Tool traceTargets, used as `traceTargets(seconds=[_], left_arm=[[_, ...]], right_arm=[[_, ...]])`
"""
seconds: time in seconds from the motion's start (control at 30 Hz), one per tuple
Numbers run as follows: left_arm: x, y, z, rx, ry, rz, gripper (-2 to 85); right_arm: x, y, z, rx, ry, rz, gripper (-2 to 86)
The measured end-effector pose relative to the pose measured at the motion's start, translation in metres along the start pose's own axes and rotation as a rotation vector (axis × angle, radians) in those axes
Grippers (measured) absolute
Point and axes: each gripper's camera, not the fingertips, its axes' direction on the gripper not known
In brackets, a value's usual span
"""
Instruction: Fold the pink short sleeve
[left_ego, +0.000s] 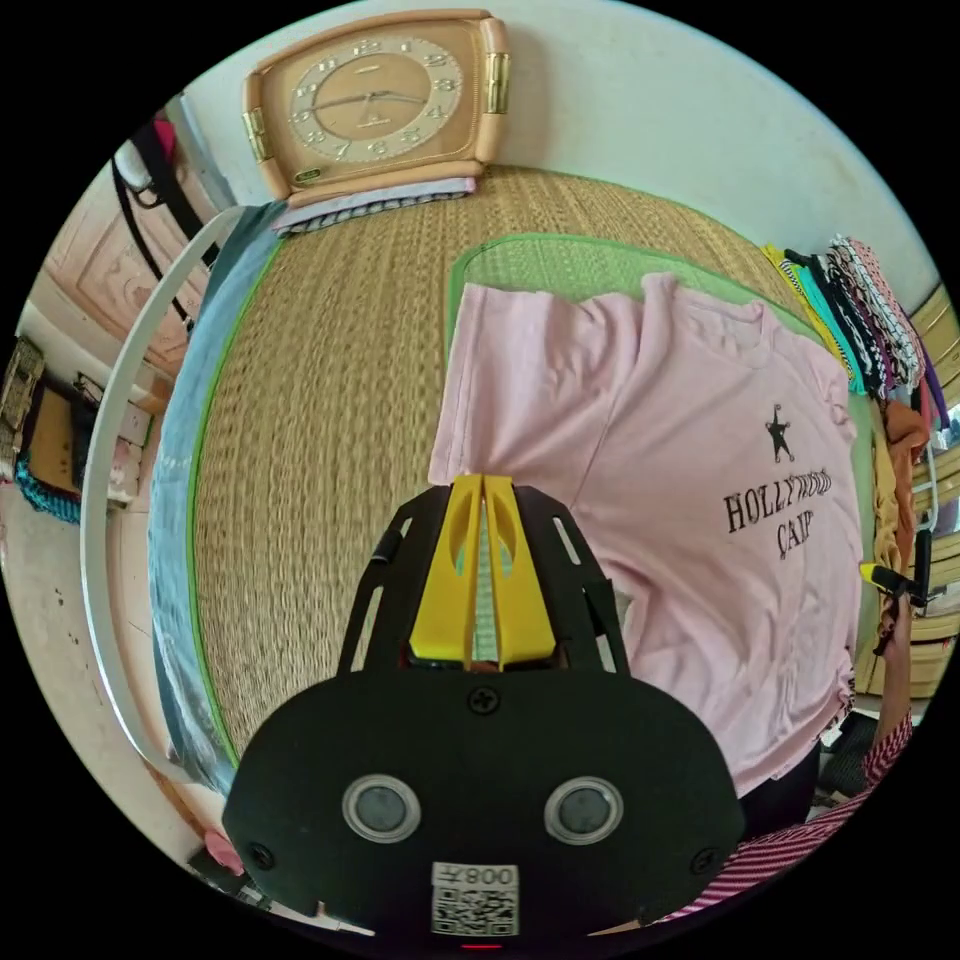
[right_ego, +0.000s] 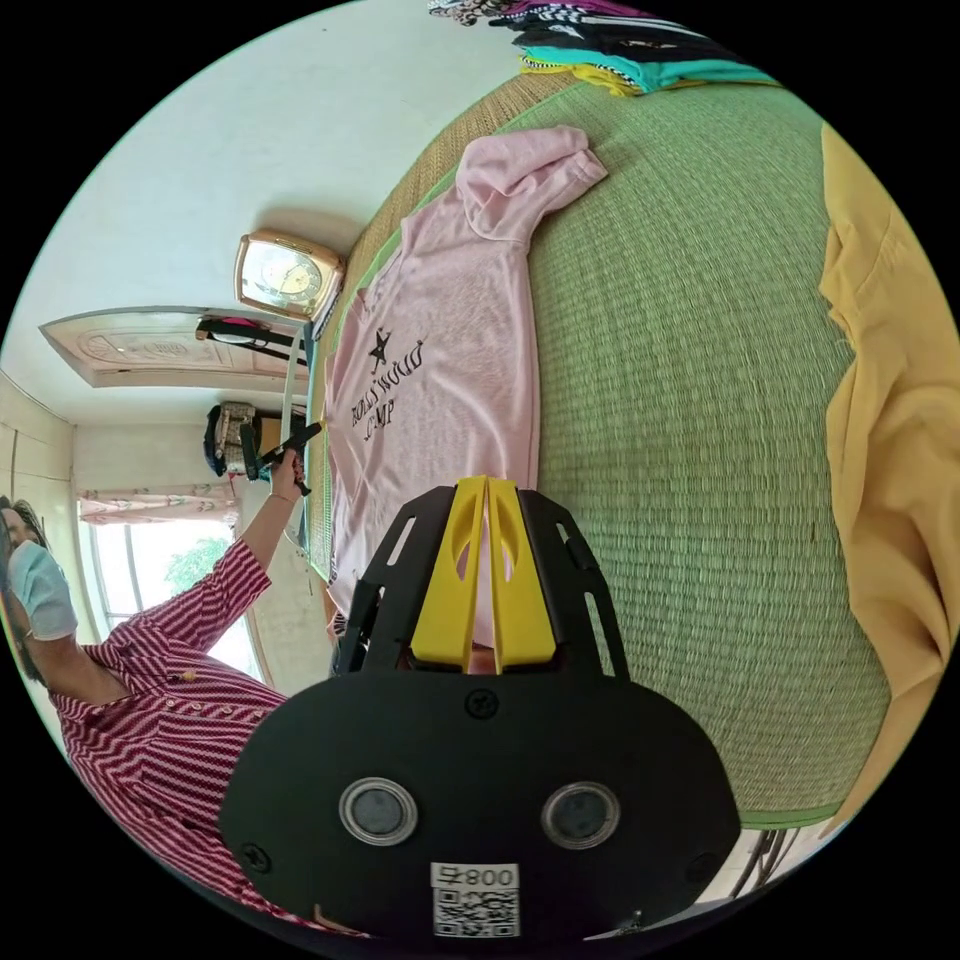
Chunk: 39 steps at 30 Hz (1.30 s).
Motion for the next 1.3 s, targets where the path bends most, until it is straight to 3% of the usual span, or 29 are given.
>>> traceTargets(seconds=[0.2,0.4,0.73,0.93,1.3], left_arm=[[-0.003,0.048,-0.026,0.075,0.088,-0.087,0.4],[0.032,0.019,-0.026,0.141,0.219,-0.032,1.2],[0.076,-0.030,0.004,0.127,0.228,0.025,1.1],[0.085,-0.045,0.015,0.120,0.190,0.055,0.4],[0.086,-0.049,-0.004,0.197,0.187,0.031,0.2]], right_arm=[[0.003,0.006,0.011,0.038,-0.021,0.000,0.5],[-0.029,-0.046,0.000,0.125,0.063,-0.106,2.1],[-0.081,-0.223,0.026,0.184,0.325,-0.220,4.1],[-0.065,-0.296,0.085,0.049,0.459,-0.188,2.4],[-0.078,-0.352,0.083,0.134,0.430,-0.204,0.8]])
